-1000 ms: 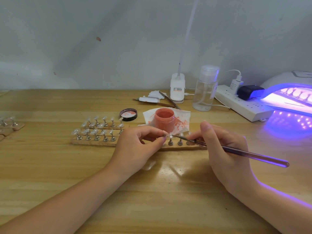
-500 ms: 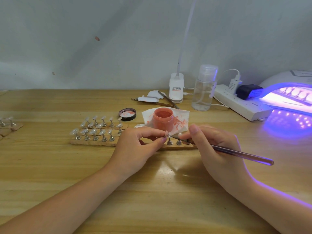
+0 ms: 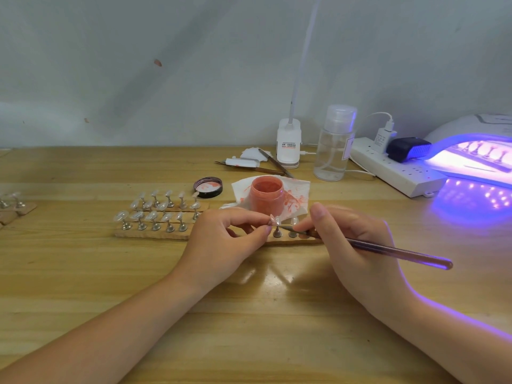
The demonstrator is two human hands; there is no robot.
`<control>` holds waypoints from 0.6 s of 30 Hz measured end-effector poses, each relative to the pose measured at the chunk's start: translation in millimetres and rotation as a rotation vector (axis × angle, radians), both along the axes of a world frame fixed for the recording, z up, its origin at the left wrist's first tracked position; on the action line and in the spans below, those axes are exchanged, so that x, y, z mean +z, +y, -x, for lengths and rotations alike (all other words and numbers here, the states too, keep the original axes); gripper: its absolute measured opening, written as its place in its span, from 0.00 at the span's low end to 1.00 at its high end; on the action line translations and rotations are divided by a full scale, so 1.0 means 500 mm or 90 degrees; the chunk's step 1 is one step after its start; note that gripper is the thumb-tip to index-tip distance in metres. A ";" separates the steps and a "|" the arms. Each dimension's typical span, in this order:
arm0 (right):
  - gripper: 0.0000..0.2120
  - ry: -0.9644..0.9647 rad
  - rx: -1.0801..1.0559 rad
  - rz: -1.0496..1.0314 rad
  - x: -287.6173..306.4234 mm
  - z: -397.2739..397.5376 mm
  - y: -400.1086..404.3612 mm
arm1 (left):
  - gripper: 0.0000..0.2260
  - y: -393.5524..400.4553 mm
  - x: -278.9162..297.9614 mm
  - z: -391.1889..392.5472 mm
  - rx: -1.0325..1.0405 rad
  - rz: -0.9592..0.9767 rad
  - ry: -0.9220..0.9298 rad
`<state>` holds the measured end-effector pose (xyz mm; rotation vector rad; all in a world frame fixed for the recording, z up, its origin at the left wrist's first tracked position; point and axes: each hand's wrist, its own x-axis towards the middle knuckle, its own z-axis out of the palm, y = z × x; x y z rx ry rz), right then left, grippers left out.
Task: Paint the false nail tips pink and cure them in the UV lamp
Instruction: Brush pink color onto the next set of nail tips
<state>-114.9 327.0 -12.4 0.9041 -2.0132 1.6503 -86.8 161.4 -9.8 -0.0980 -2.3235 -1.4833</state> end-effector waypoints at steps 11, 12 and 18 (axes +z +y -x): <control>0.11 -0.007 -0.006 -0.032 0.002 0.005 0.000 | 0.12 0.001 0.001 -0.002 0.002 0.006 -0.010; 0.12 -0.021 0.005 -0.016 0.000 0.004 0.000 | 0.12 0.000 0.001 -0.001 0.003 0.005 -0.010; 0.14 -0.045 0.034 0.062 -0.001 -0.002 0.003 | 0.12 0.000 0.000 -0.001 -0.002 0.001 -0.005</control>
